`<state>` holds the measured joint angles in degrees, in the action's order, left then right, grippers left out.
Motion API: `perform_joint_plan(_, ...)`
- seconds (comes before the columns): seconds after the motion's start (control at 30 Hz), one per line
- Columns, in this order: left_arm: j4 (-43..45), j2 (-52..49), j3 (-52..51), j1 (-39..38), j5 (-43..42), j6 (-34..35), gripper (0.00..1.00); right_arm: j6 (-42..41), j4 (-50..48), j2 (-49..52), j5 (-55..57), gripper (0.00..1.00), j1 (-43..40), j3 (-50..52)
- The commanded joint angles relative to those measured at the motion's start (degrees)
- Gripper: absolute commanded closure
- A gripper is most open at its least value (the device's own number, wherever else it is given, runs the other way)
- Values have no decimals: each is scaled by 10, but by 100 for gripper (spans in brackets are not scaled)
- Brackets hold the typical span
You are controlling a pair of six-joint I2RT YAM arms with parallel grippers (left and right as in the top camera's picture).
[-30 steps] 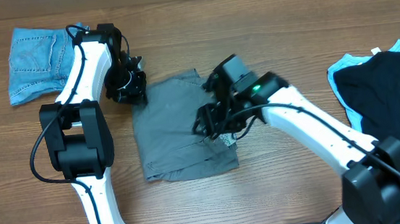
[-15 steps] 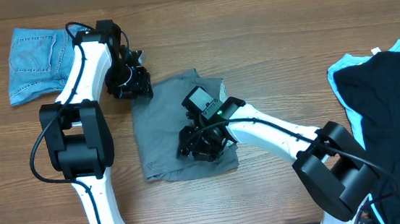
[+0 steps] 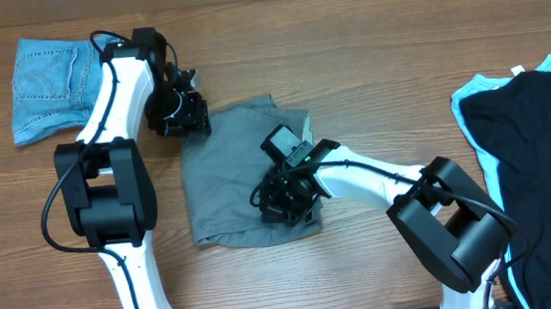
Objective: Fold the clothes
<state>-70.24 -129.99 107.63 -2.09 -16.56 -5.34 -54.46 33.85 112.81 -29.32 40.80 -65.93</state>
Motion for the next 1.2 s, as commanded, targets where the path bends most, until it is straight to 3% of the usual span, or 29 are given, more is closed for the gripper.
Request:
perform_joint_plan(0.0, -2, 6, 8, 2, -10, -7, 45, 27, 39, 23, 29, 96, -23, 12)
perform_joint_plan(0.17, -11, 6, 9, 3, -9, -7, 38, 134, 158, 10, 96, 96, -107, -16)
perform_joint_plan(0.37, -22, 6, 9, 3, -11, -7, 36, 251, 210, 10, 218, 96, -213, -59)
perform_joint_plan(0.47, -32, 6, 9, 3, -11, -7, 35, 299, 243, 6, 176, 95, -259, -87)
perform_joint_plan(0.67, -57, 6, 9, 3, -78, -37, 34, 395, 301, -31, -7, 75, -299, -107)
perform_joint_plan(0.83, -73, 6, 9, -2, -114, -65, 32, 392, 343, -43, -23, 62, -287, -102)
perform_joint_plan(0.97, -73, 6, 2, -6, -104, -93, 33, 347, 320, -43, -23, 52, -254, -66)
perform_joint_plan(1.17, -50, 5, -15, -8, -88, -95, 43, 234, 237, -43, -26, 50, -198, 19)
